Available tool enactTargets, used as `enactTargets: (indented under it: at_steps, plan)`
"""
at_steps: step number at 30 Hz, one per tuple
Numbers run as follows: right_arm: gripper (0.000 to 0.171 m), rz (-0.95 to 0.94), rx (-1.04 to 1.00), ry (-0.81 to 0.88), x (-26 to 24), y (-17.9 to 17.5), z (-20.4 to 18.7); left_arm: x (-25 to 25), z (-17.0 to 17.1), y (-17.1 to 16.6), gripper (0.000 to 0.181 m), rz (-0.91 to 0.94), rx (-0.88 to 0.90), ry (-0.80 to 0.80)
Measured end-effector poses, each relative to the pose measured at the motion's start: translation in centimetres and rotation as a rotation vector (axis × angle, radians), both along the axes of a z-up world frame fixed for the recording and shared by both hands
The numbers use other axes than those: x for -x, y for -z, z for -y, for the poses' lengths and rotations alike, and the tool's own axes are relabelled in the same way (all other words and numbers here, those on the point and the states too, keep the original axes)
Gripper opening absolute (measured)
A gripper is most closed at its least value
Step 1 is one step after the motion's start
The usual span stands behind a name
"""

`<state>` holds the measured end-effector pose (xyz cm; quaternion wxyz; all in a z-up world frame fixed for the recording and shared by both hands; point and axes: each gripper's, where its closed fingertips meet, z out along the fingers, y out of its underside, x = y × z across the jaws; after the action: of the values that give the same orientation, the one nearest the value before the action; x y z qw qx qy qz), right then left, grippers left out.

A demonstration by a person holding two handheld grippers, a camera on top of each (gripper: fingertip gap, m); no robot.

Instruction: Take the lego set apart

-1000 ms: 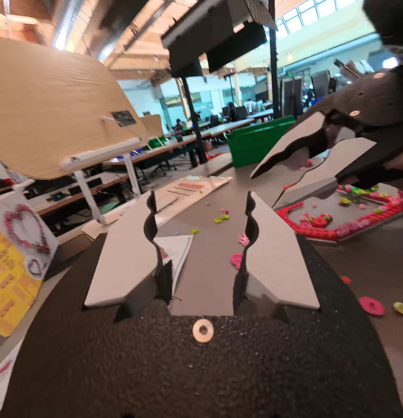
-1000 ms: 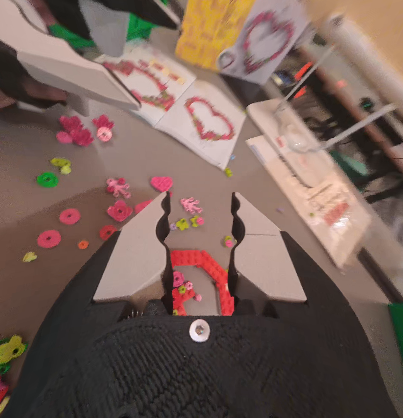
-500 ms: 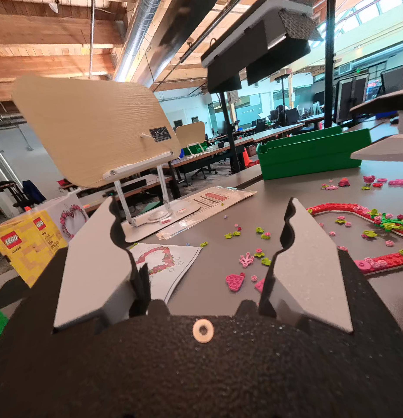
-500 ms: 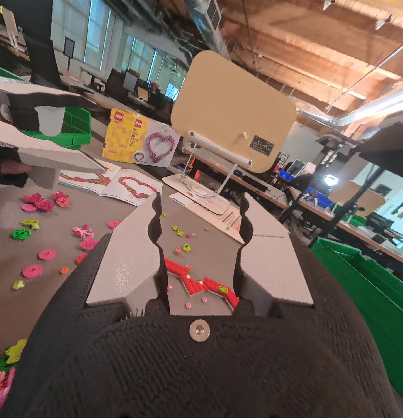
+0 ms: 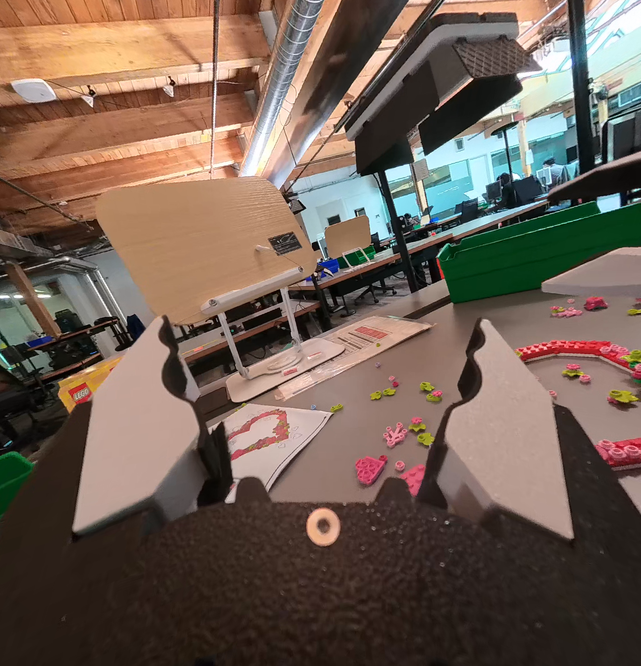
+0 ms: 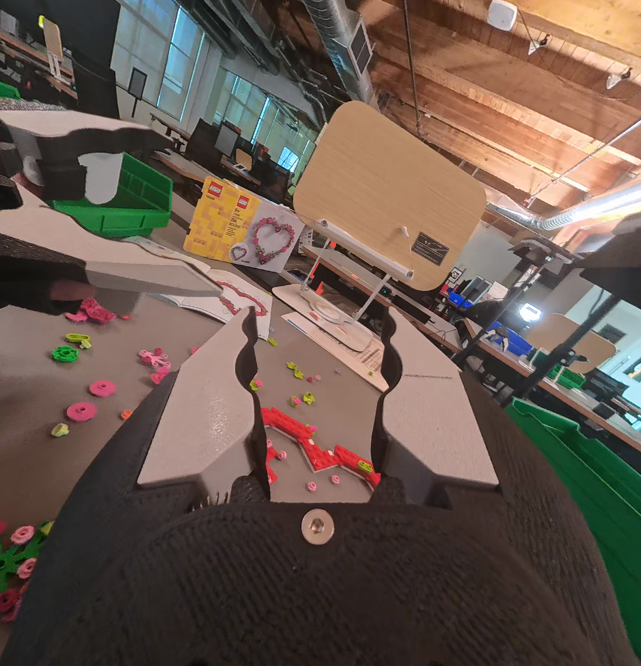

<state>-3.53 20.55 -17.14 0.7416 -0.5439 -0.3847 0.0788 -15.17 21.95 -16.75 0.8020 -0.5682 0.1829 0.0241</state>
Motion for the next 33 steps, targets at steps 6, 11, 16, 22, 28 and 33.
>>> enactTargets:
  at_steps: [6,11,16,22,28,33]
  plan:
    - [0.069,0.049,-0.016,0.006,0.8,0.2,0.1,0.7,-0.6,1.0,0.157,0.029,0.018,-0.031]
    - [0.069,0.065,0.014,-0.013,1.7,0.9,0.0,0.7,-0.9,2.3,0.157,-0.029,0.026,-0.050]
    - [0.069,0.072,0.044,-0.019,2.1,1.6,-0.2,0.7,-0.8,1.7,0.157,-0.080,0.001,-0.062]
    - [0.069,-0.019,0.112,-0.091,1.9,1.7,0.2,0.1,-1.0,-0.1,0.157,-0.074,-0.049,-0.058]
    - [0.069,-0.093,0.176,-0.161,-3.9,0.2,0.1,-3.4,-1.2,-0.3,0.134,0.006,0.230,0.218]
    - [0.049,-0.151,0.231,0.200,-19.3,1.2,-4.6,-4.1,-1.4,-2.1,0.121,0.036,0.359,0.407]
